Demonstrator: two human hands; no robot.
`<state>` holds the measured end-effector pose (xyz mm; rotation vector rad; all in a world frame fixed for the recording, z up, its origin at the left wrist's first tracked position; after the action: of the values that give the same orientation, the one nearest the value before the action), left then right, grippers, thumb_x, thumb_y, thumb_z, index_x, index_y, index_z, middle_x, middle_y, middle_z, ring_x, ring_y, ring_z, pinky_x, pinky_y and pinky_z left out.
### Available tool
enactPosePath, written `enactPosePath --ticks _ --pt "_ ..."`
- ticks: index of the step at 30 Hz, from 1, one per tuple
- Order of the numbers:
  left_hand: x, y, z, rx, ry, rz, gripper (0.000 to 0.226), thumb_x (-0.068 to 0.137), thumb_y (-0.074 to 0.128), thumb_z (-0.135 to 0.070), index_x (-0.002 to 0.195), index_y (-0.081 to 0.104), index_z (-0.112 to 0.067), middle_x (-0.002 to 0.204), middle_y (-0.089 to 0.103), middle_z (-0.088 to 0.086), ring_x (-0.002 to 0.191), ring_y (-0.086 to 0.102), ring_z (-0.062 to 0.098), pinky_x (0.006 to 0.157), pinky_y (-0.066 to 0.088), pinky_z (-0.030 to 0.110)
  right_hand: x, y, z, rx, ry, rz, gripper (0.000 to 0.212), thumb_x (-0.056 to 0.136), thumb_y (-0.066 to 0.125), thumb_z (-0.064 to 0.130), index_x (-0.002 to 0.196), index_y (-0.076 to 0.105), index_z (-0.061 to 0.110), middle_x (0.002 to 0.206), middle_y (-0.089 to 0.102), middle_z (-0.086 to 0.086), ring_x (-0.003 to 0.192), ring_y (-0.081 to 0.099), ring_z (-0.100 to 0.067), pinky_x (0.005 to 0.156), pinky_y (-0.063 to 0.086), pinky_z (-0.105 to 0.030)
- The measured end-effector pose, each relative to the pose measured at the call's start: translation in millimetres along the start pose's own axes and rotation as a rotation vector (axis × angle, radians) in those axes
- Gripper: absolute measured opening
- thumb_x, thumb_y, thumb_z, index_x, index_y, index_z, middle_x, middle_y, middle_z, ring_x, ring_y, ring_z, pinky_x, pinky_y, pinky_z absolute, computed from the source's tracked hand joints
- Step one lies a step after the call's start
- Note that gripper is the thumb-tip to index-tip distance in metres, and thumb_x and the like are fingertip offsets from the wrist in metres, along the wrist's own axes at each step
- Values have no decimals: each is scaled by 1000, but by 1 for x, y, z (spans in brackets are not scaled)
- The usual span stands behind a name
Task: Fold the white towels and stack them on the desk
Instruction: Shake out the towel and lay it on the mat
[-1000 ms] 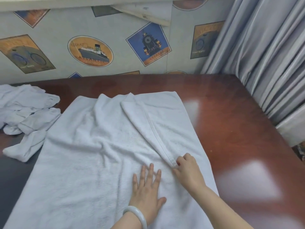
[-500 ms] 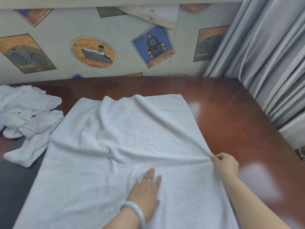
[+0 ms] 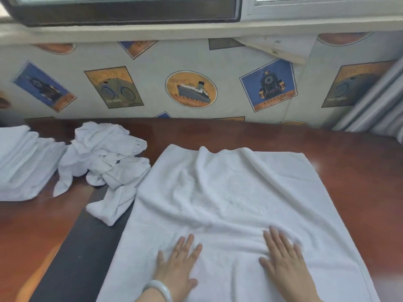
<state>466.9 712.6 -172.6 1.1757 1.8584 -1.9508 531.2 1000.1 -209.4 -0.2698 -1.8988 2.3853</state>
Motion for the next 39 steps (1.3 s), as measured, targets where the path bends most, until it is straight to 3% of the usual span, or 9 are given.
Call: enactPosePath --ticks 4,6,9,14,23,27,30,34,39 --pt "4 -18 10 -30 58 -64 65 102 41 -35 157 5 -32 163 -15 -11 151 -5 12 117 19 55 35 -21 30 -6 157 3 53 98 32 49 134 57 19 149 47 -4 130 51 -26 100 42 -43" --pt "8 -37 18 -103 130 -414 45 98 39 -31 143 44 -29 154 25 -10 138 40 17 104 42 35 50 -29 45 77 113 -10 42 96 44 41 96 73 11 107 71 -12 86 69 -37 68 57 -44" --pt "34 -61 73 -217 15 -833 29 79 64 -17 108 63 -22 114 53 -4 96 62 20 73 56 29 89 -24 71 168 24 -68 22 78 75 1 99 71 9 108 68 -9 88 67 -33 73 58 -42" --pt "84 -106 153 -451 -477 -603 35 98 54 -27 130 49 -11 128 48 12 115 49 31 92 42 37 142 -21 96 166 80 37 26 88 51 -1 100 61 20 99 45 7 85 51 -18 67 42 -28" --pt "177 -193 197 -493 -265 -561 19 101 40 -18 109 55 -9 115 56 16 105 55 34 90 44 42 287 -64 103 287 7 -89 40 94 48 -1 129 61 13 130 61 -4 123 52 -25 100 39 -32" --pt "213 -228 189 -605 -288 -434 40 105 37 -25 141 41 -7 138 50 15 123 51 32 100 41 38 340 -55 104 66 5 60 44 97 45 8 140 47 18 140 54 -1 130 45 -24 107 31 -35" --pt "231 -246 191 -802 -371 -408 42 106 35 -23 143 40 -5 134 53 15 117 54 32 89 41 33 356 -51 104 -148 59 129 25 96 50 21 120 53 28 120 58 6 120 49 -19 93 31 -32" --pt "249 -244 198 -1361 -304 -269 33 102 46 -19 125 58 1 77 57 13 56 48 22 50 34 28 355 -48 100 -150 -18 79 31 75 67 14 73 41 31 85 43 10 98 56 -21 70 22 -32" --pt "248 -244 183 -915 121 -78 67 90 64 -11 140 39 -48 91 60 4 58 52 11 45 42 21 346 -49 89 -74 -187 106 45 70 69 9 68 29 32 84 46 13 77 48 -16 69 24 -31"
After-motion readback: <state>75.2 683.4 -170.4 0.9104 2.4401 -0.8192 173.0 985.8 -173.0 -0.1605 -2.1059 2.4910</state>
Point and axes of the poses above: each hand's wrist, its own x-axis towards the middle knuckle, its own y-axis out of the palm, z = x × y, the point moved 4 cm from there along x, towards the middle knuckle
